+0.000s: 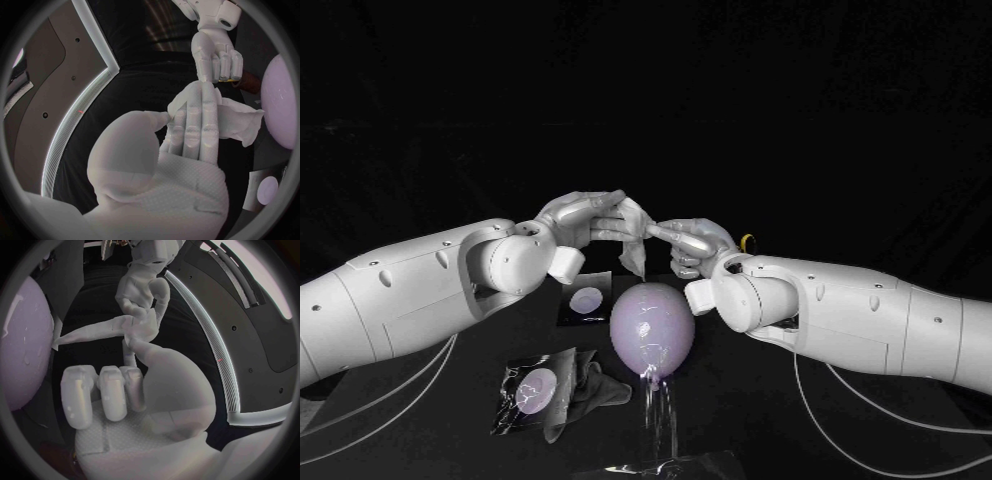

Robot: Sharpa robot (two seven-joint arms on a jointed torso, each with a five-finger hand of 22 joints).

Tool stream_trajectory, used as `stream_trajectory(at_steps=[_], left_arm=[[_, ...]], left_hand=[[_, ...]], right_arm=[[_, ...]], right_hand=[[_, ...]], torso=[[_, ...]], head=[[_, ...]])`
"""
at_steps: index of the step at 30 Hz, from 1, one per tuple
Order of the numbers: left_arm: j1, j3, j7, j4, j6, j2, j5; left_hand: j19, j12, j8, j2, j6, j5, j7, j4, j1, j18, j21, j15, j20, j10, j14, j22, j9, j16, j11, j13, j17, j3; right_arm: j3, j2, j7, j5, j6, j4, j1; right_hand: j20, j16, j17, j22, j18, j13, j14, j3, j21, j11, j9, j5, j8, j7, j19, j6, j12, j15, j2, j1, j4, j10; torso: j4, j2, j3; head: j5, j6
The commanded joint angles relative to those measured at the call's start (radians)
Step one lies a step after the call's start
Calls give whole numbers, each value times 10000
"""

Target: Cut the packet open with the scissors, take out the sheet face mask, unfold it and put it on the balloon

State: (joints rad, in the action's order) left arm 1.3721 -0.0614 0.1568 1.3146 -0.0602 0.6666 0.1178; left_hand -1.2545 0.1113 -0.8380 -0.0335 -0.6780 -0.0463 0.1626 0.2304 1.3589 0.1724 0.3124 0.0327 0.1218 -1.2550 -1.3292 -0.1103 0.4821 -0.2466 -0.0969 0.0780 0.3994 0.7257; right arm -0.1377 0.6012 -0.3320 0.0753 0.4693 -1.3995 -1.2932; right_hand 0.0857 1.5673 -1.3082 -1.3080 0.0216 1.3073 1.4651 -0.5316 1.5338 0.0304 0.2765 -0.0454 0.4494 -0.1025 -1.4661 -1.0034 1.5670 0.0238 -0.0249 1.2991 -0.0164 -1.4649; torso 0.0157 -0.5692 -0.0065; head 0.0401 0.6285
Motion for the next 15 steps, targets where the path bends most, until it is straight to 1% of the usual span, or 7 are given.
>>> stream_trajectory(at_steps=[1, 8, 12, 15], left_arm=[[20, 14, 163, 2, 73, -3, -14], [19, 10, 268, -23, -284, 5, -237], [19, 8, 289, -59, -594, -6, -344], [19, 6, 289, -110, -862, -22, -422]], left_hand=[[-59, -58, -30, -9, -76, -35, -5, -61, 84, 104, 59, -11, 11, -70, -49, -16, 6, -44, 18, -14, 11, -18], [-22, -115, 11, -17, -71, -36, 9, -17, 51, 89, 59, 9, 18, -24, 11, -18, -22, -15, -1, -34, 42, -17], [58, -185, 67, -64, -101, -33, 23, -36, 61, 75, 44, 37, 32, 41, 109, -14, -71, 27, -25, -59, 75, -24], [79, -199, 88, -58, -119, -33, 30, -22, 52, 72, 43, 44, 38, 45, 127, -15, -91, 32, -32, -62, 90, -28]], right_arm=[[33, 62, -370, -182, 439, -102, -11], [107, 252, -362, -321, 463, -381, -72], [159, 357, -296, -403, 370, -540, -132], [188, 445, -174, -504, 205, -667, -231]], right_hand=[[-79, 35, -2626, -2504, -123, 2635, 1057, -157, 31, -101, 343, -39, 161, 116, -833, -126, 38, 92, 127, -55, 74, -1059], [-115, 35, -2626, -2499, -119, 2635, 1057, -312, 19, -132, 468, -37, 274, 147, -824, -115, 38, 123, 106, -222, 195, -1059], [-135, 35, -2626, -2496, -117, 2635, 1057, -427, 11, -150, 556, -38, 348, 163, -819, -92, 38, 142, 88, -337, 291, -1059], [-145, 35, -2626, -2487, -110, 2635, 1057, -494, -13, -158, 599, -38, 384, 171, -803, -81, 38, 151, 82, -379, 353, -1059]], torso=[[14, 7, 1], [10, 9, 4], [7, 8, 2], [5, 10, 8]], head=[[10, -9], [10, -22], [6, -22], [8, -32]])
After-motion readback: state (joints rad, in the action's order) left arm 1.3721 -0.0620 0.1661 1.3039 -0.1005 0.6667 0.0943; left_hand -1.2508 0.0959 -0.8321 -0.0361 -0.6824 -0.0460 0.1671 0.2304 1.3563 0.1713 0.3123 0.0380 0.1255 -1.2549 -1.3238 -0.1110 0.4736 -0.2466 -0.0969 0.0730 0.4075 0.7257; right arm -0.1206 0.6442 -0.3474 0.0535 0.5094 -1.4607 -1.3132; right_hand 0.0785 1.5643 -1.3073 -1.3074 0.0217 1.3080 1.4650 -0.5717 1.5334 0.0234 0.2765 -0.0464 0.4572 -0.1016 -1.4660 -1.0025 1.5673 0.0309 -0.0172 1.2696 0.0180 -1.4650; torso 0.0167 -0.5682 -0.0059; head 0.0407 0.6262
